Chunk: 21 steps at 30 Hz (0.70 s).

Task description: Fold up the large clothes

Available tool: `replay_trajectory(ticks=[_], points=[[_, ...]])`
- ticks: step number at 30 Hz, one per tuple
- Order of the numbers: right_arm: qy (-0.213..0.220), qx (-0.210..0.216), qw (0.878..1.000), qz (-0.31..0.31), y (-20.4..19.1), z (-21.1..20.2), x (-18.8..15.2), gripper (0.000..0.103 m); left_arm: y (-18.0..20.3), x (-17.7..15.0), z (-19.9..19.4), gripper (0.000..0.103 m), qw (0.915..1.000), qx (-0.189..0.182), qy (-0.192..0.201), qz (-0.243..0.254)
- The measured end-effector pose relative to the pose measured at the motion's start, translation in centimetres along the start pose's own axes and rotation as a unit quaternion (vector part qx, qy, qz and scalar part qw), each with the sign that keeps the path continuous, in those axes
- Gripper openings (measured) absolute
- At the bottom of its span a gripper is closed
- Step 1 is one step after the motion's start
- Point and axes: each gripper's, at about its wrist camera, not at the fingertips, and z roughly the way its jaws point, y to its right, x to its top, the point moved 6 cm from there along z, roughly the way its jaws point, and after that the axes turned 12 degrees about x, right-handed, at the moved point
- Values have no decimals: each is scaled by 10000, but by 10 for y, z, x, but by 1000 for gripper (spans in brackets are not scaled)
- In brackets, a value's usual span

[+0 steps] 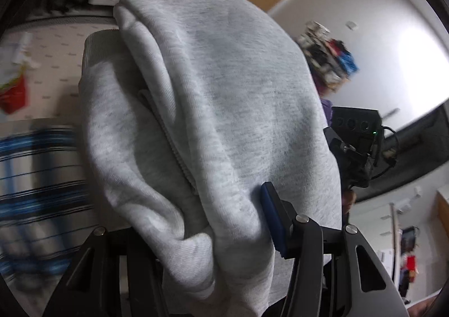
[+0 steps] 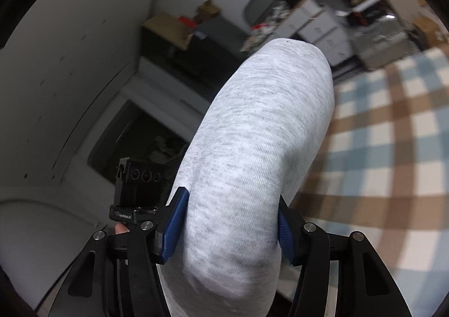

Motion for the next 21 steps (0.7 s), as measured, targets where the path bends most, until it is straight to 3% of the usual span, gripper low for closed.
replay_trajectory(ticks=[3,7,10,12,13,15,16,17,18,19,21], points=[[-206,317,9993,-62,-19,67,4,57,-49,-3,-44,48,9983,467,172,-315],[-450,724,9963,70,-28,148,-3,57,-119,-10,-85,48,9936,779,347,-743],[-556,1013,9928,323,-18,207,-18,57,-180,-20,-88,48,9892,977,455,-995],[-625,1006,9922,394,0,243,-39,57,-213,-26,-65,47,9862,1083,441,-1171],[-648,927,9927,418,10,257,-50,57,-239,-32,-47,47,9836,1068,400,-1400],[-909,348,9948,289,40,290,-83,57,-284,-46,-8,47,9762,1029,236,-1894],[-1132,20,9932,287,55,303,-98,57,-318,-62,20,47,9665,1012,110,-2357],[-1525,-396,9870,333,74,316,-119,58,-336,-72,35,48,9618,829,33,-2608],[-1770,-725,9813,225,86,321,-134,60,-347,-83,42,49,9582,219,134,-2848],[-1731,-773,9819,-14,88,318,-138,59,-356,-90,38,49,9508,-207,345,-3070],[-2006,-673,9771,-245,79,312,-135,60,-357,-98,23,49,9522,-206,523,-3002]])
